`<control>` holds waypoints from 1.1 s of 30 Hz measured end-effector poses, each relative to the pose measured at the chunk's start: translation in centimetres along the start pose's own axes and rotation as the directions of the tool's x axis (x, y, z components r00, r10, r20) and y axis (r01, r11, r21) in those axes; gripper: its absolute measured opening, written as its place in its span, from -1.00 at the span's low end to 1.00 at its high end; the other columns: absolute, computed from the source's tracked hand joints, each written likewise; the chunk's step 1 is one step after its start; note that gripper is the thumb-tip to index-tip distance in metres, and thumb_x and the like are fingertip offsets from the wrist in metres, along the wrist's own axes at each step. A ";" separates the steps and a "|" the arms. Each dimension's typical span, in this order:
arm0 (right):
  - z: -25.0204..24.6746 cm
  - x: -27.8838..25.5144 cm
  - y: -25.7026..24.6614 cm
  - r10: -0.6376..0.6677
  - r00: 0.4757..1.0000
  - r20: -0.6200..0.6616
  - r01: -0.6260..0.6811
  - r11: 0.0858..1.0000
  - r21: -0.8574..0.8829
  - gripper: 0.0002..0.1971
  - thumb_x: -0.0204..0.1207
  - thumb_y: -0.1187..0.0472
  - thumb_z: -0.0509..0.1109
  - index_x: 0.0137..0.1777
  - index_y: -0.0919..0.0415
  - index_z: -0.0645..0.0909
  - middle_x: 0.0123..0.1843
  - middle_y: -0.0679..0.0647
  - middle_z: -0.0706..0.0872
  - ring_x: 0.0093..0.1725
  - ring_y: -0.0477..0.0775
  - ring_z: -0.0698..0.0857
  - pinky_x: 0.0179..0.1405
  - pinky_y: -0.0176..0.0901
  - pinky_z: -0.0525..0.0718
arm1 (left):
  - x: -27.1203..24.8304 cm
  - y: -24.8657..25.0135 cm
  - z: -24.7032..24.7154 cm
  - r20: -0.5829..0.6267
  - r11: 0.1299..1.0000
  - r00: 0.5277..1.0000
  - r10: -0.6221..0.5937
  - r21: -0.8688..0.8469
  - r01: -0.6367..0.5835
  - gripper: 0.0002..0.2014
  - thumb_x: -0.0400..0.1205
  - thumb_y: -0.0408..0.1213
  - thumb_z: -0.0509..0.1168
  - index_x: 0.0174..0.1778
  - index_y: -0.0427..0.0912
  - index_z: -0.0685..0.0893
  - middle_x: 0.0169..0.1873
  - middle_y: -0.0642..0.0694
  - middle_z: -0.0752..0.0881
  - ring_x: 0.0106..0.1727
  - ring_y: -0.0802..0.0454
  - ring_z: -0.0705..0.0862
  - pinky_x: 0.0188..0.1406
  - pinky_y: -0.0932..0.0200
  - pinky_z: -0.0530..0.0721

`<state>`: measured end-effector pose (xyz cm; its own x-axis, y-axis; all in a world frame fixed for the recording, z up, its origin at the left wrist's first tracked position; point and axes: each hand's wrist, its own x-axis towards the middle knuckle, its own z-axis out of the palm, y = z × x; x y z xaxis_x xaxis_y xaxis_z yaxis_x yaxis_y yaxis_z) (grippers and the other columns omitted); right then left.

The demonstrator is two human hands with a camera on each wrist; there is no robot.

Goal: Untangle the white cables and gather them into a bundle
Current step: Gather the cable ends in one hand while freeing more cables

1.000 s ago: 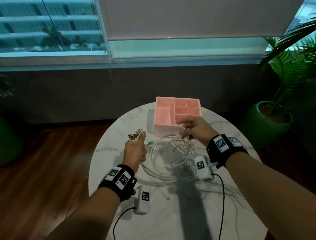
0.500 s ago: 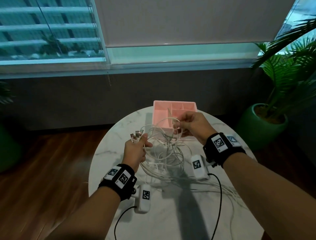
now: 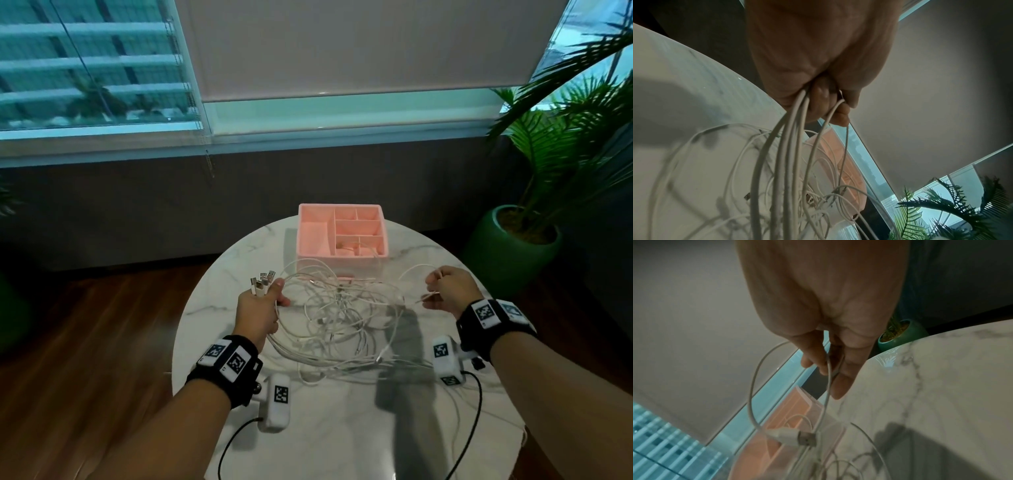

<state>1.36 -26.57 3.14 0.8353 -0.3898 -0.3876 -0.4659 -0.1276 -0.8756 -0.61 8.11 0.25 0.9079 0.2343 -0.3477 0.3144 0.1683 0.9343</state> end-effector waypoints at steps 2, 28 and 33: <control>-0.2 -0.4 -1.3 -0.039 0.999 0.002 0.038 0.992 0.117 -0.69 0.57 0.62 0.13 -0.29 0.29 0.49 -0.27 0.30 0.54 -0.35 0.28 0.68 -0.29 0.11 0.76 | 0.0 -0.2 0.1 -0.006 1.000 1.000 -0.009 0.018 0.009 -0.67 0.72 -0.14 0.40 -0.26 -0.29 0.68 -0.34 -0.20 0.74 -0.62 0.05 0.29 -0.66 0.32 0.22; 8.7 -9.7 -9.1 -0.444 0.784 0.433 0.437 0.891 0.122 -0.75 0.74 0.20 0.28 -0.09 0.33 0.68 -0.39 0.16 0.68 -0.36 0.15 0.72 -0.24 0.07 0.78 | -3.9 4.9 3.3 0.234 0.974 0.969 0.072 -0.225 -0.018 -0.65 0.80 -0.06 0.23 -0.06 -0.27 0.70 -0.43 -0.07 0.62 -0.62 0.18 0.24 -0.70 0.33 0.14; 10.8 -10.5 -5.0 -0.412 0.699 0.584 0.486 0.874 0.035 -0.81 0.71 0.24 0.33 -0.12 0.19 0.72 -0.41 0.07 0.69 -0.35 0.07 0.70 -0.34 -0.12 0.68 | -3.9 4.3 3.5 0.246 0.962 0.969 -0.012 -0.261 0.078 -0.64 0.81 -0.04 0.21 0.10 -0.32 0.69 -0.31 -0.15 0.71 -0.63 0.20 0.23 -0.75 0.35 0.19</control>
<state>-1.87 -11.99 8.48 0.9465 0.3130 -0.0785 0.0089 -0.2685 -0.9632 -1.84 4.59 5.90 0.9443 -0.0100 -0.3290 0.3011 0.4306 0.8509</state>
